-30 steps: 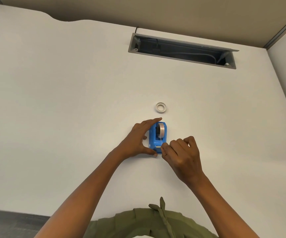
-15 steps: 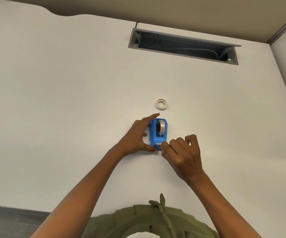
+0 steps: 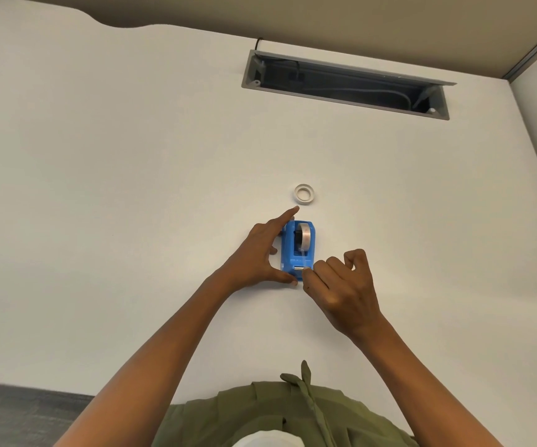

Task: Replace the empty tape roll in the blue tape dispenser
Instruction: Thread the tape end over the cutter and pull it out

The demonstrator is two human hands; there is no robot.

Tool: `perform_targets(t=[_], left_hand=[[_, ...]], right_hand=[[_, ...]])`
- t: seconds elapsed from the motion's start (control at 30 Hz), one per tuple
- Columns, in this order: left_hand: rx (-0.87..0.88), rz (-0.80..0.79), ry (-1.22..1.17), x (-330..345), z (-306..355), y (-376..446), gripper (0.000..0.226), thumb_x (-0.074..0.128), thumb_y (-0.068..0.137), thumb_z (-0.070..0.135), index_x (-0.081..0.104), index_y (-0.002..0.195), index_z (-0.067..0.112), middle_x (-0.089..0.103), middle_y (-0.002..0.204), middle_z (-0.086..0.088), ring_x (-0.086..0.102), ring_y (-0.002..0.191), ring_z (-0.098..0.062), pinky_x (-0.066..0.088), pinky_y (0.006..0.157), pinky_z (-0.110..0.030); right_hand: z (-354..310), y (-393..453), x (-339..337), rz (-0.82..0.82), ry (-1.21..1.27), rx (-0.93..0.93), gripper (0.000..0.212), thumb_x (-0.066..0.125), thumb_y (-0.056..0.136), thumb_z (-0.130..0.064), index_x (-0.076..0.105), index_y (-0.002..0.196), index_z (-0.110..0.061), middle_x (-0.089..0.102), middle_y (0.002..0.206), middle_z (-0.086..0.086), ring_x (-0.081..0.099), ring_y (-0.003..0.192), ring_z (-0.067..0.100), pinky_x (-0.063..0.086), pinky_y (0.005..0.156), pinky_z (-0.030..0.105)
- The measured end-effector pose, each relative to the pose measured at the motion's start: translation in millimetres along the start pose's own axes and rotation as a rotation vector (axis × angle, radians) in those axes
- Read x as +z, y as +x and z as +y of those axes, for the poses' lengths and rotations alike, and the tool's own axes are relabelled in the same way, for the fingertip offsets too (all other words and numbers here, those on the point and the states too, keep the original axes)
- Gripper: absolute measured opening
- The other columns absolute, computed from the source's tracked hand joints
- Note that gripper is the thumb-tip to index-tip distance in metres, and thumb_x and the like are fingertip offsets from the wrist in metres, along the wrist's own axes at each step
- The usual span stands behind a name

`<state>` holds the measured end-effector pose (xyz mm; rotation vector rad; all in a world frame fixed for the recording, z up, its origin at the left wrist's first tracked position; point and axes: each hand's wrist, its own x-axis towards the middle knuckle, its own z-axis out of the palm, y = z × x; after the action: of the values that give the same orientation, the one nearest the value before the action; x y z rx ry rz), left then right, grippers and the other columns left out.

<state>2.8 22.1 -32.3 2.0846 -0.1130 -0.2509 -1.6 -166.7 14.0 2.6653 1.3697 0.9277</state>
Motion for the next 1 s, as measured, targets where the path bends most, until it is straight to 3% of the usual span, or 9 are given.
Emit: perform_targets(t=[0.2,0.33,0.5,0.8,1.0], left_hand=[[-0.003,-0.001,0.005,0.5,0.1,0.3,0.115,0.086,0.055,0.043,0.003,0.133,0.062,0.033,0.13,0.026,0.036,0.11,0.01,0.036,0.077,0.002],[0.0,-0.002,0.013,0.4,0.1,0.4,0.115,0.086,0.056,0.042,0.002,0.132,0.062,0.033,0.13,0.025,0.035,0.108,0.013,0.036,0.077,0.002],[-0.001,-0.003,0.002,0.3,-0.5,0.2,0.115,0.085,0.056,0.041,0.002,0.133,0.061,0.033,0.13,0.024,0.035,0.109,0.012,0.036,0.077,0.002],[0.002,-0.002,-0.012,0.7,-0.3,1.2,0.116,0.086,0.057,0.04,0.003,0.136,0.058,0.033,0.131,0.025,0.035,0.11,0.011,0.037,0.078,0.001],[0.004,0.003,-0.004,1.0,0.7,1.4,0.115,0.086,0.057,0.042,0.003,0.135,0.059,0.035,0.136,0.02,0.038,0.11,0.001,0.038,0.079,0.0]], right_hand=[[1.4,0.0,-0.3,-0.028,-0.011,0.003,0.021,0.06,0.086,-0.01,0.065,0.066,-0.008,0.051,0.052,0.005,0.043,0.046,0.021,0.024,0.062,0.033],[1.2,0.6,-0.7,0.004,-0.009,0.015,0.031,0.05,0.092,-0.012,0.067,0.067,-0.007,0.052,0.051,0.005,0.044,0.045,0.021,0.022,0.062,0.032],[0.0,1.7,-3.6,-0.01,-0.015,0.024,0.012,0.069,0.078,-0.011,0.069,0.067,-0.008,0.054,0.052,0.005,0.046,0.045,0.02,0.022,0.063,0.031],[-7.5,-11.6,-3.3,-0.062,0.013,0.049,0.012,0.064,0.079,-0.009,0.072,0.071,-0.007,0.058,0.052,0.006,0.049,0.044,0.019,0.023,0.064,0.031],[-7.4,-17.8,-1.6,-0.081,0.072,0.119,0.005,0.069,0.077,-0.007,0.073,0.079,-0.005,0.055,0.05,0.006,0.046,0.043,0.02,0.029,0.061,0.032]])
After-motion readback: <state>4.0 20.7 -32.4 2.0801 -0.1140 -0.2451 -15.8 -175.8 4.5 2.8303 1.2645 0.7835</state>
